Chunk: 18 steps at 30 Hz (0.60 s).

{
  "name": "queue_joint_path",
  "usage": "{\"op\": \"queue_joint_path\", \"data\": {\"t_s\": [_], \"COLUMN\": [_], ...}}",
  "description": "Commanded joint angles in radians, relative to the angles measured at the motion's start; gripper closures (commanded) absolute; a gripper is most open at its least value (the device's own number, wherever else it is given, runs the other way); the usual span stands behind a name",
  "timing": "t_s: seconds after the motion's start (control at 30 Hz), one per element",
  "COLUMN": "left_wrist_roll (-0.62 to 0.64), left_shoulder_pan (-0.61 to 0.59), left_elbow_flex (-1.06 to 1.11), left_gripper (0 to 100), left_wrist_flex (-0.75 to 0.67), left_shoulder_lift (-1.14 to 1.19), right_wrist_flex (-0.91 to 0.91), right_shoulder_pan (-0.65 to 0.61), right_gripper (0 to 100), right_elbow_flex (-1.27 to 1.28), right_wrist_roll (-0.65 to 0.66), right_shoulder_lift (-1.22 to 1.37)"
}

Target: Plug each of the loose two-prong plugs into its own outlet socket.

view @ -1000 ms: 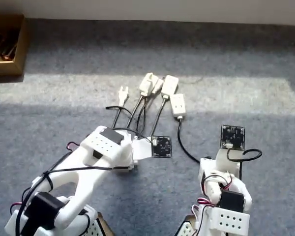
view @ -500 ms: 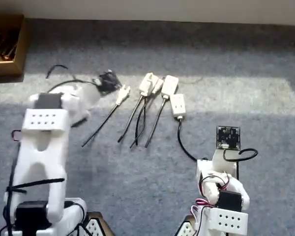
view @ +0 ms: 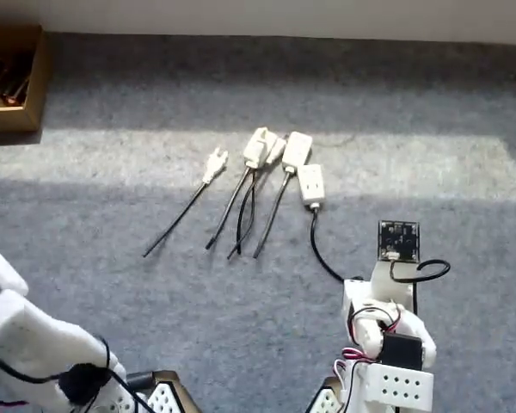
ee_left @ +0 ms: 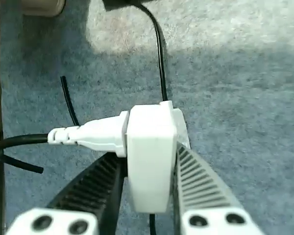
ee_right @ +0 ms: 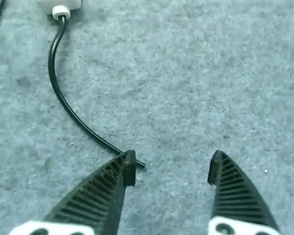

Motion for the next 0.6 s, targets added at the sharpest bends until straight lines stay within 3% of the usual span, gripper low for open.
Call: {"op": "queue_joint_path", "data": {"t_s": [0.0, 0.2, 0.33, 0.43, 0.57], "left_wrist_roll": [0.023, 0.025, 0.025, 0.023, 0.023], "left_shoulder_pan": [-0.010, -0.008, -0.022, -0.036, -0.033], "left_elbow_flex": [-0.406, -0.983, -1.236, -1.356, -1.345], "left_gripper": [100, 100, 100, 100, 100], "left_wrist_flex": [0.077, 0.184, 0.186, 0.186, 0.212], "left_shoulder_lift": [0.269, 0.691, 0.881, 0.952, 0.928], "right_wrist_flex": [-0.015, -0.015, -0.015, -0.015, -0.015], "right_shoulder_pan": [-0.008, -0.008, -0.008, -0.008, -0.008], "right_gripper": [76.3, 76.3, 76.3, 76.3, 76.3], "right_elbow_flex": [-0.005, -0.005, -0.005, -0.005, -0.005], "right_wrist_roll": [-0.005, -0.005, -0.005, -0.005, -0.005], "right_shoulder_lift": [-0.008, -0.008, -0.008, -0.008, -0.008]}}
